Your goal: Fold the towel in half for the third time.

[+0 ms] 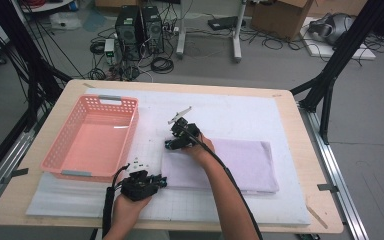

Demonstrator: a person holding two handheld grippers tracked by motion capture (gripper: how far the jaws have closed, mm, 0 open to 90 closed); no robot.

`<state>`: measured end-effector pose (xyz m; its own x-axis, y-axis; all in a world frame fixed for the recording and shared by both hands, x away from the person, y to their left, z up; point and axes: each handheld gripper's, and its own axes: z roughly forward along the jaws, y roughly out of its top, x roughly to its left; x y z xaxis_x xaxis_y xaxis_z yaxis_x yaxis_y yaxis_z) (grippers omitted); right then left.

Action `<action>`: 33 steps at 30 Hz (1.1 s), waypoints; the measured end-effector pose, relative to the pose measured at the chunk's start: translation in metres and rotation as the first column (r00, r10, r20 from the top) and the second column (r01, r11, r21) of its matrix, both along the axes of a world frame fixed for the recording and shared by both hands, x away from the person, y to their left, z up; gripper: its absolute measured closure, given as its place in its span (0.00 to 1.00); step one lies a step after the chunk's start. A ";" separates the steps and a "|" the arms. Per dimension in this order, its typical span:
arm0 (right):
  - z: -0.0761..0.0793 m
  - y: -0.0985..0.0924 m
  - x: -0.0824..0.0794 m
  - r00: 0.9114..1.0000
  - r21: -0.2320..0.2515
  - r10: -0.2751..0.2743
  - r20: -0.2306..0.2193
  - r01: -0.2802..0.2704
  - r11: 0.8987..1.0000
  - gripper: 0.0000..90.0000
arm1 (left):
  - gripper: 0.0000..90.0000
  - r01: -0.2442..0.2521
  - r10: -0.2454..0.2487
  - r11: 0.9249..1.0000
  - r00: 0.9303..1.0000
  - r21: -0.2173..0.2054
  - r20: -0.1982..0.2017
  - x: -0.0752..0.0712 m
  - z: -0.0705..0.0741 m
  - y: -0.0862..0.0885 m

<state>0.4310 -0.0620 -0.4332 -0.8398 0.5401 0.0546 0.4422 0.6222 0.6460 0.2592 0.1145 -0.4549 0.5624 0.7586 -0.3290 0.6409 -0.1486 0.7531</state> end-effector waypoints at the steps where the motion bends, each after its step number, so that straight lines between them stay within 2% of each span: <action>1: 0.000 0.000 0.001 1.000 0.005 0.003 -0.010 -0.003 1.000 0.67 | 0.87 0.000 0.000 1.000 1.000 -0.005 -0.003 0.001 0.000 0.001; 3: 0.002 0.000 0.000 1.000 0.006 0.015 -0.018 -0.015 1.000 0.85 | 0.89 0.007 -0.007 1.000 1.000 -0.012 -0.006 0.001 0.000 0.002; 5: 0.004 0.003 -0.004 0.999 -0.018 0.033 0.010 -0.033 0.999 0.90 | 0.91 0.012 -0.012 1.000 1.000 -0.011 -0.012 0.002 0.002 0.005; 7: 0.007 0.003 -0.006 0.999 -0.012 0.044 0.019 -0.044 0.999 0.91 | 0.91 0.008 -0.009 1.000 1.000 -0.024 -0.018 -0.001 0.005 0.008; 9: 0.011 0.003 -0.008 0.999 0.034 0.051 0.011 -0.051 0.998 0.91 | 0.91 0.007 -0.007 0.999 1.000 -0.035 -0.009 -0.005 0.009 0.012; 13: 0.024 0.003 -0.014 0.997 0.101 0.068 0.033 -0.071 0.992 0.92 | 0.91 0.001 0.001 0.997 1.000 -0.073 0.019 -0.012 0.024 0.020; 16: 0.033 0.000 -0.017 0.995 0.152 0.079 0.056 -0.086 0.985 0.92 | 0.91 0.003 0.001 0.997 0.999 -0.078 0.050 -0.017 0.035 0.024; 19: 0.042 -0.005 -0.019 0.995 0.206 0.075 0.060 -0.086 0.975 0.92 | 0.91 0.017 -0.009 0.994 0.997 -0.104 0.073 -0.019 0.044 0.024; 23: 0.055 -0.014 -0.022 0.994 0.244 0.076 0.081 -0.094 0.965 0.92 | 0.91 0.051 -0.037 0.988 0.995 -0.147 0.098 -0.017 0.057 0.015; 26: 0.063 -0.025 -0.023 0.993 0.264 0.067 0.093 -0.090 0.960 0.92 | 0.91 0.080 -0.061 0.984 0.991 -0.159 0.120 -0.015 0.065 0.005; 33: 0.071 -0.058 -0.026 0.993 0.272 0.020 0.117 -0.051 0.961 0.92 | 0.91 0.137 -0.119 0.980 0.985 -0.143 0.128 -0.005 0.070 -0.032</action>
